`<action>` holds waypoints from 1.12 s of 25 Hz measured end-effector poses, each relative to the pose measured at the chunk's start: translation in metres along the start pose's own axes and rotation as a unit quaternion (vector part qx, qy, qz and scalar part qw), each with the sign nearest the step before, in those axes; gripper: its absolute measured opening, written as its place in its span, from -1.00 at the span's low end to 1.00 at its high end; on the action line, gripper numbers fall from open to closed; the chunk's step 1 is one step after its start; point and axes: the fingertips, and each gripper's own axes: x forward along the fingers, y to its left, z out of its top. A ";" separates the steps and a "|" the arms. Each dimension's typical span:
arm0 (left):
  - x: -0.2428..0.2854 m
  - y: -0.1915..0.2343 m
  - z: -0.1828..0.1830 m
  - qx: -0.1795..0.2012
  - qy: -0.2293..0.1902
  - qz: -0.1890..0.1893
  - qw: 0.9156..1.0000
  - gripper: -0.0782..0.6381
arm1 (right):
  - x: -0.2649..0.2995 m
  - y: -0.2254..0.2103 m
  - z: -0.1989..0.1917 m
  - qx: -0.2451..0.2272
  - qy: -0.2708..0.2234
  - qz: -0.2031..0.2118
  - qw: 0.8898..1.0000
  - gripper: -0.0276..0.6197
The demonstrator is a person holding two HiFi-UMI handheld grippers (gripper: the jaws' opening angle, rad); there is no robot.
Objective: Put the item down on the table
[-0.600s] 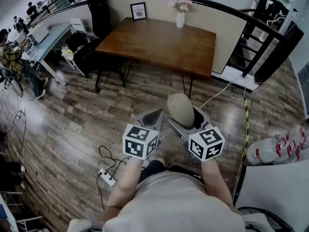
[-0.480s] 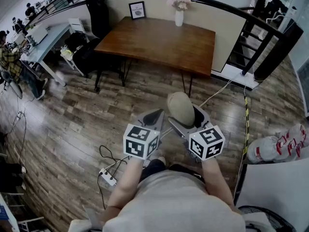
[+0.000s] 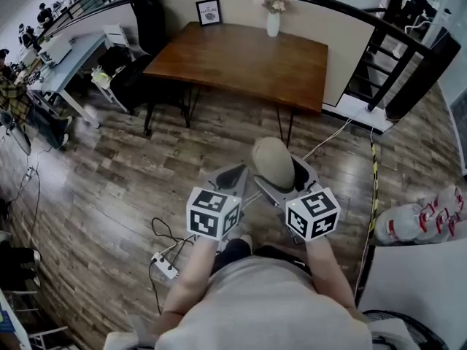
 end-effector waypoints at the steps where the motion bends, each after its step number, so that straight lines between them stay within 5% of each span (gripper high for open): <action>1: 0.001 0.001 0.000 0.000 0.000 -0.001 1.000 -0.76 | 0.002 0.002 0.000 0.001 0.001 0.004 1.000 0.37; 14: 0.006 0.037 0.005 -0.005 -0.001 -0.011 1.000 -0.76 | 0.029 -0.013 0.004 0.029 -0.006 -0.015 0.999 0.37; 28: 0.042 0.106 0.026 -0.038 -0.035 0.028 0.998 -0.76 | 0.093 -0.050 0.000 0.054 -0.007 -0.016 0.998 0.37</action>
